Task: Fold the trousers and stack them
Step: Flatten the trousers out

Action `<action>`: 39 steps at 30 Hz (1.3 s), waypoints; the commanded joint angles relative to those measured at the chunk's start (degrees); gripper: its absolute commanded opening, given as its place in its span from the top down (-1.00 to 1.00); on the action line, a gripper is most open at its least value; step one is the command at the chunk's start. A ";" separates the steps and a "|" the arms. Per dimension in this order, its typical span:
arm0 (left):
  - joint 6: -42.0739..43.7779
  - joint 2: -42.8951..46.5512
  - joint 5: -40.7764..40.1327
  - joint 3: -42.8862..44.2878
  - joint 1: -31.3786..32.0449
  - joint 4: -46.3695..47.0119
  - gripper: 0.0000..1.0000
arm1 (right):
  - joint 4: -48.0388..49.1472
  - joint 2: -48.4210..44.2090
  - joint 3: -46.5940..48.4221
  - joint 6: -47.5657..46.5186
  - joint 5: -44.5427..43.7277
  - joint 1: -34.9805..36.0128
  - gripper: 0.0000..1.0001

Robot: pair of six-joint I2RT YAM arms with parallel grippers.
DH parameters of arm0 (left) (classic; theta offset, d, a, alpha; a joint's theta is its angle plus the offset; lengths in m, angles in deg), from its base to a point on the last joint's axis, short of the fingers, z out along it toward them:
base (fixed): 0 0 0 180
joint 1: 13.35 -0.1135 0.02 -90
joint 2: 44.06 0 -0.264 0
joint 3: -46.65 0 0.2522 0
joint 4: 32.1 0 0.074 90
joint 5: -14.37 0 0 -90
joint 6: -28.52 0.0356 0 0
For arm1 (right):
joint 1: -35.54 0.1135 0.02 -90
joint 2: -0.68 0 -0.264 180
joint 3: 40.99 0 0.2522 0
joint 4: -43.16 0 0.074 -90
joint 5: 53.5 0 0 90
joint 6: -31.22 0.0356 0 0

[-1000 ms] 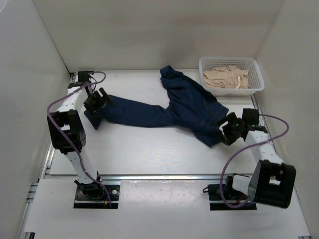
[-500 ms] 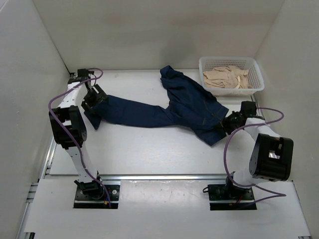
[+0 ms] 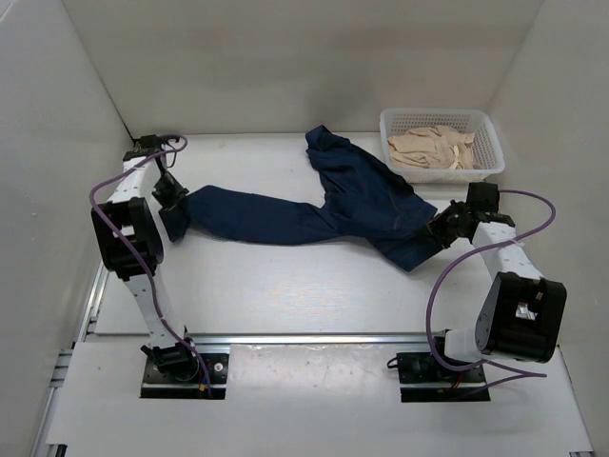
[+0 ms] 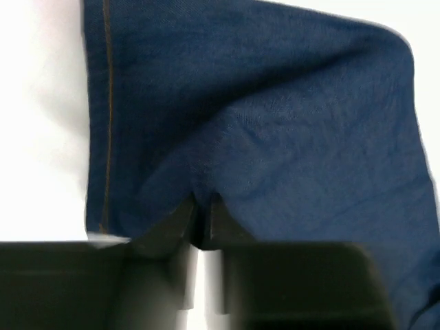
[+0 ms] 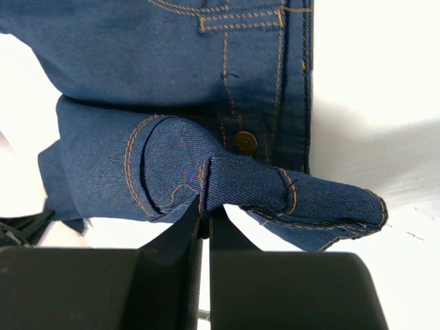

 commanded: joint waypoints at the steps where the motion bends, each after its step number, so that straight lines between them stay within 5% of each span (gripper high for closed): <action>1: 1.18 -3.21 2.57 4.94 0.16 0.58 0.79 | -2.09 -0.60 2.67 -2.02 -0.75 -0.35 1.00; 8: 1.80 -3.21 1.87 15.12 0.16 -2.05 0.80 | -3.24 1.23 9.60 -2.55 -1.28 -0.35 1.00; 12: 0.40 -3.05 5.81 31.44 0.16 -4.96 0.80 | -8.33 6.86 28.27 -2.55 0.13 -0.35 1.00; 16: -0.75 3.08 7.57 38.95 -0.89 -4.10 0.80 | -12.38 6.88 40.69 -3.69 0.13 -0.35 1.00; 21: -0.23 15.84 6.97 29.24 -2.13 1.27 0.80 | -13.26 -1.46 38.73 -5.88 -3.11 -0.35 1.00; 24: -0.22 26.20 1.97 10.28 -2.13 5.56 0.77 | -13.88 -10.51 26.71 -7.38 -7.50 -0.35 1.00; 26: -0.22 30.78 -1.10 -3.32 -2.13 7.07 -0.44 | -13.88 -18.68 13.45 -7.39 -10.32 -0.35 1.00; 27: -0.22 30.80 -1.12 -6.18 -2.65 7.08 -0.89 | -13.88 -23.23 8.87 -7.39 -13.38 -0.35 1.00; 32: 0.39 30.80 -0.51 -8.34 -2.66 6.55 -1.00 | -16.34 -26.97 -6.54 -6.77 -15.16 -1.40 1.00; 37: 4.43 23.09 -1.03 0.97 1.12 5.16 0.66 | -16.34 -25.04 -4.01 -7.83 -15.69 -1.40 1.00; 39: 5.92 13.90 -2.60 9.37 2.43 -1.05 0.80 | -15.81 -23.38 -2.26 -8.35 -15.69 -1.40 1.00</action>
